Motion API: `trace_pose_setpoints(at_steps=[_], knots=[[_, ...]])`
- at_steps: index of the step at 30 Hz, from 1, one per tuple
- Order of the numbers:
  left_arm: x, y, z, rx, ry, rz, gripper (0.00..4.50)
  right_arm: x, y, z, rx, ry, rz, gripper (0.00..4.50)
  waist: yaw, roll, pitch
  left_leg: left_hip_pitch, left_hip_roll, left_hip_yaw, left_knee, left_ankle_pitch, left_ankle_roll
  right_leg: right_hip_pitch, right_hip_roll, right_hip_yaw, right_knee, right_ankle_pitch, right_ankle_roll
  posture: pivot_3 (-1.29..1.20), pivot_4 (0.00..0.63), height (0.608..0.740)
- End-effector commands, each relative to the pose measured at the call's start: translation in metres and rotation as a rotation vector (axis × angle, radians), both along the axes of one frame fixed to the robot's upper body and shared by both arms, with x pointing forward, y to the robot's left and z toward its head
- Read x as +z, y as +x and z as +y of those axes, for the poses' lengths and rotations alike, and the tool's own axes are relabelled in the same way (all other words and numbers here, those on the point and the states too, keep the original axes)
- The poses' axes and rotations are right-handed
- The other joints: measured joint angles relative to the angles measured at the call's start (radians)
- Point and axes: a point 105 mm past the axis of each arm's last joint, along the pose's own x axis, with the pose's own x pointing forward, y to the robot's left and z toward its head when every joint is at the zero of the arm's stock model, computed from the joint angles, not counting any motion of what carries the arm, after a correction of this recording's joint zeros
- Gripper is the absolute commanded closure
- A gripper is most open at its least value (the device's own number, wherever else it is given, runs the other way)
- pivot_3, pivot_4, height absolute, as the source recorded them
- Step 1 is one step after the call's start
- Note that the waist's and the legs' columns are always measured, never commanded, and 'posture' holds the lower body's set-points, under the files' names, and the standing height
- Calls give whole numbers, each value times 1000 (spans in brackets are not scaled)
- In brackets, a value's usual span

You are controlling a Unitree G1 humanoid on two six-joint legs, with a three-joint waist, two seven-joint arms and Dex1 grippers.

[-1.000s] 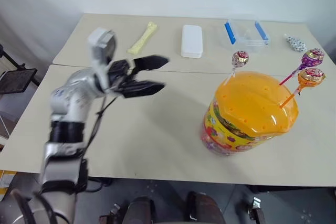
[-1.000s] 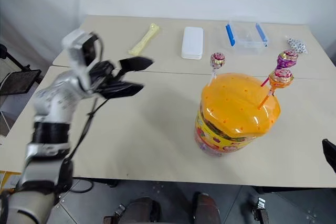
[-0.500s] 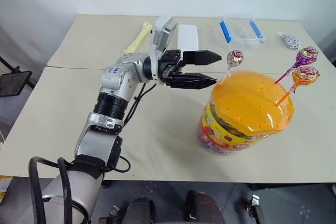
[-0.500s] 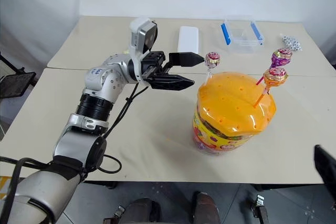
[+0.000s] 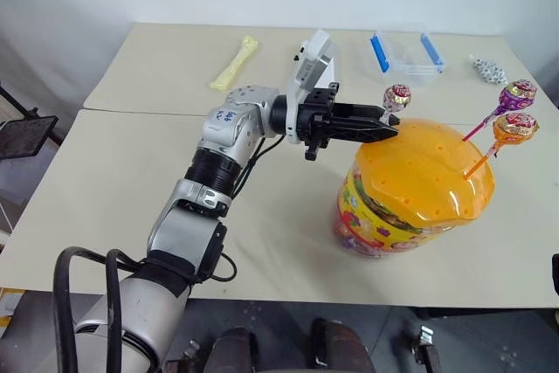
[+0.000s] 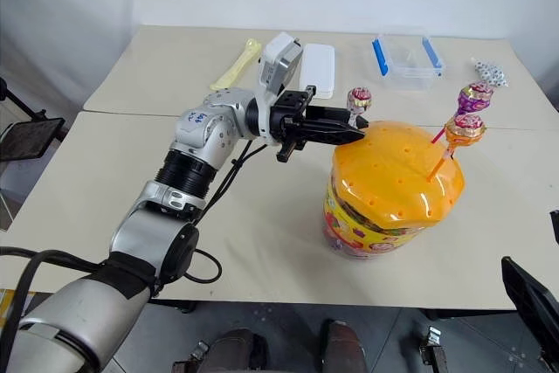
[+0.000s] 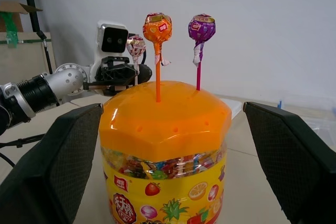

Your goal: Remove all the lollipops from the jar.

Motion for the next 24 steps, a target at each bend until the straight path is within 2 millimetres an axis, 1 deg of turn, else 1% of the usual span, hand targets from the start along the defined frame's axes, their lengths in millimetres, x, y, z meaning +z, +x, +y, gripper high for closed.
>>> trace_pose_setpoints(at_steps=[1,4,5,6,9,11,12,13,14,15,16,17,18,20,22,24], knots=[[20,-5,4,-44,-67,-13,4477,5,-5,3,-9,-20,-23,0,0,0,0,0,0,0,0,0,0,0,0,0,0,0,0,0,150,740],[32,-3,13,-46,-142,28,4477,4,-4,3,-11,-13,-25,0,-1,0,0,0,0,0,0,0,0,0,0,0,0,0,0,0,150,740],[40,-2,19,-44,-191,48,4477,4,-2,3,-9,-8,-28,0,-1,0,0,0,0,0,0,0,0,0,0,0,0,0,0,0,150,740],[48,1,24,-29,-235,75,4477,5,-1,2,-6,-3,-31,0,-2,0,0,0,0,0,0,0,0,0,0,0,0,0,0,0,150,740],[61,9,32,23,-314,108,4477,5,2,2,5,4,-36,0,-7,0,0,0,0,0,0,0,0,0,0,0,0,0,0,0,150,740],[79,26,52,154,-404,130,4477,8,7,2,30,4,-45,0,-7,0,0,0,0,0,0,0,0,0,0,0,0,0,0,0,150,740],[82,36,67,254,-413,106,4477,10,10,2,43,0,-49,0,-9,0,0,0,0,0,0,0,0,0,0,0,0,0,0,0,150,740],[79,47,84,371,-377,53,4477,11,13,2,60,-8,-45,0,-14,0,0,0,0,0,0,0,0,0,0,0,1,0,0,0,150,740],[70,56,103,489,-299,-17,4477,12,15,3,74,-16,-39,0,-19,0,0,1,0,1,0,0,0,0,0,1,1,0,0,0,150,740],[62,61,115,557,-240,-63,4477,12,17,2,83,-21,-35,0,-26,0,0,2,0,1,-2,0,0,-1,0,2,2,0,0,0,150,740],[48,67,142,667,-153,-95,4477,12,20,2,99,-31,-22,0,-30,1,0,6,0,2,-6,0,0,0,1,3,2,0,0,0,150,740],[39,70,160,734,-96,-110,4477,12,22,1,109,-37,-14,0,-32,1,0,10,0,3,-9,0,0,0,1,4,3,0,0,0,150,740],[27,73,186,829,-41,-104,4477,10,24,1,120,-57,0,0,-33,1,0,12,0,2,-11,0,-1,0,1,5,5,0,0,0,150,740],[6,71,223,961,68,-70,4477,6,27,-1,136,-109,30,0,-34,0,0,14,0,2,-12,-1,-2,0,1,4,8,0,0,0,150,740],[-19,63,252,1047,193,-37,4477,4,29,-3,150,-162,53,0,-28,-3,2,13,0,1,-12,-1,-2,0,1,4,8,0,0,0,150,740],[-56,52,292,1196,353,73,4477,1,31,1,191,-218,75,0,-19,-4,2,12,0,0,-9,-2,-1,0,1,4,7,0,0,0,150,740]])
